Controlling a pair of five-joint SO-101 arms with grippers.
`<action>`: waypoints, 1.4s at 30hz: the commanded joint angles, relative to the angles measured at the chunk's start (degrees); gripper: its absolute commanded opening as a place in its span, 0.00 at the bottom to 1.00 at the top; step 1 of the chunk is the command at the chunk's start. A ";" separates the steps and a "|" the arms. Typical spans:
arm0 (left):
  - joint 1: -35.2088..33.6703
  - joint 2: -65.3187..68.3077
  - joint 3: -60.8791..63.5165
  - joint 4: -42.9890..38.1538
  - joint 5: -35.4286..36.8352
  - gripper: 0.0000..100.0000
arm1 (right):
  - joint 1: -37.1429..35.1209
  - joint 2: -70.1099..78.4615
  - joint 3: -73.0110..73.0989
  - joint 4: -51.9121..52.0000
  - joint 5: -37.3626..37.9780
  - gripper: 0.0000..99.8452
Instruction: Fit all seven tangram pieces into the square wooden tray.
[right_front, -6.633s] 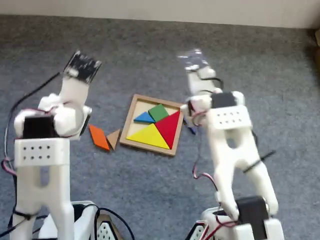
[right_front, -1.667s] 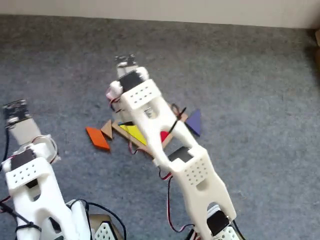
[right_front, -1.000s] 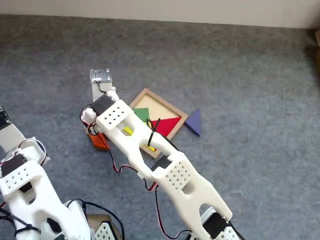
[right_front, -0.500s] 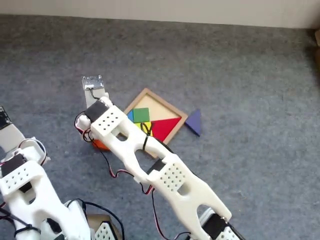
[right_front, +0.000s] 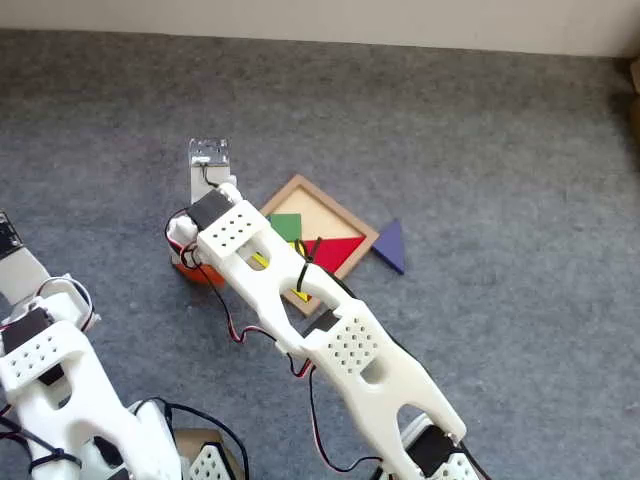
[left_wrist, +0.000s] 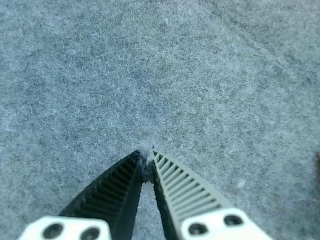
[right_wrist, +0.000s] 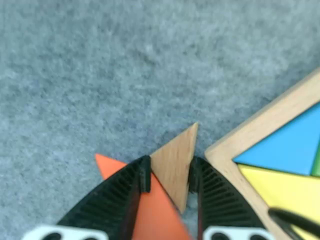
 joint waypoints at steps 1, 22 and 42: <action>0.75 -1.36 -3.21 -0.79 0.44 0.02 | 1.89 -0.04 -0.48 -2.77 -0.62 0.13; 0.75 -1.36 -3.12 -0.70 0.35 0.02 | 3.91 6.90 -0.92 -0.66 -0.44 0.26; 0.84 -1.36 -3.03 -0.79 0.35 0.02 | 9.01 6.46 -2.86 4.09 2.37 0.09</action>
